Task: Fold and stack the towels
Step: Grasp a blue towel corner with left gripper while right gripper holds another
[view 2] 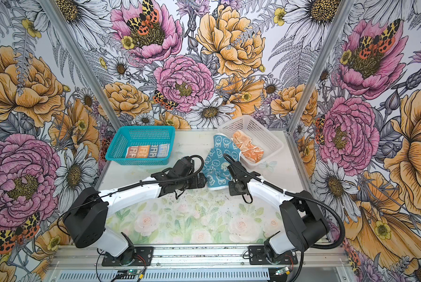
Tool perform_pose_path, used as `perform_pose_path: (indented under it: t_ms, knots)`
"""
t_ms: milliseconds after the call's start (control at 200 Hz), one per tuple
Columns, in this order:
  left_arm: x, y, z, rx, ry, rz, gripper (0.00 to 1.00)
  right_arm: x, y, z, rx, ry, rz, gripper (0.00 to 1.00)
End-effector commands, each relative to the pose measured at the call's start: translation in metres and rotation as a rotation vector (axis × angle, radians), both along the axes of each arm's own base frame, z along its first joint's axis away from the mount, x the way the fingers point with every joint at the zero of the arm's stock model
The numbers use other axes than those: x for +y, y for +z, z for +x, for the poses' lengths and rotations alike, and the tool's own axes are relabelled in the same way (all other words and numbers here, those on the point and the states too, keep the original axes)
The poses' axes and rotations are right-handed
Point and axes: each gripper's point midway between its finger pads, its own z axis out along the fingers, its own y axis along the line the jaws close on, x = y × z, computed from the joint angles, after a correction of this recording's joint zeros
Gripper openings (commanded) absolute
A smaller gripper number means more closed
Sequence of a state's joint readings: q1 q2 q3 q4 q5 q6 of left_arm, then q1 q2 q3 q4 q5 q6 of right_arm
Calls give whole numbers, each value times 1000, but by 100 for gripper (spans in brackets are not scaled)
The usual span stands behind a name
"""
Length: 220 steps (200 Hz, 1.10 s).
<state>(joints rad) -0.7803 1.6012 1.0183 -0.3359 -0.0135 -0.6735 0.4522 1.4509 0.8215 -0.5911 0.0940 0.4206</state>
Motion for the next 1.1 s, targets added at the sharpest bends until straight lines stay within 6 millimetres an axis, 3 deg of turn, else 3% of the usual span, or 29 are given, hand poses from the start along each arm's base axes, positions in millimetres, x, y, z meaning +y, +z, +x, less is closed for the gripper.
perform_pose_path:
  t_ms: [0,195,380,671,766,786,846,996,1096]
  knots:
    - [-17,-6,0,9,-45,28,99,-20,3,-9,2,-83,1,0]
    - [-44,-7,-1,11,-89,18,99,-44,20,4,-70,-212,108,0]
    - [-58,-12,-7,46,-124,-22,99,-26,37,22,-74,-173,211,0]
    - [-56,-35,-13,87,-113,-31,98,-3,55,34,-92,-112,270,0]
    - [-57,-39,-9,89,-110,-24,93,0,58,37,-94,-104,278,0]
    - [-56,-54,-9,112,-107,2,92,1,59,37,-96,-102,281,0]
    - [-54,-61,-5,121,-98,17,86,3,63,39,-103,-95,287,0]
    - [-46,-76,6,147,-79,56,69,7,70,43,-119,-81,298,0]
    - [-40,-79,12,140,-62,69,53,13,70,42,-113,-60,301,0]
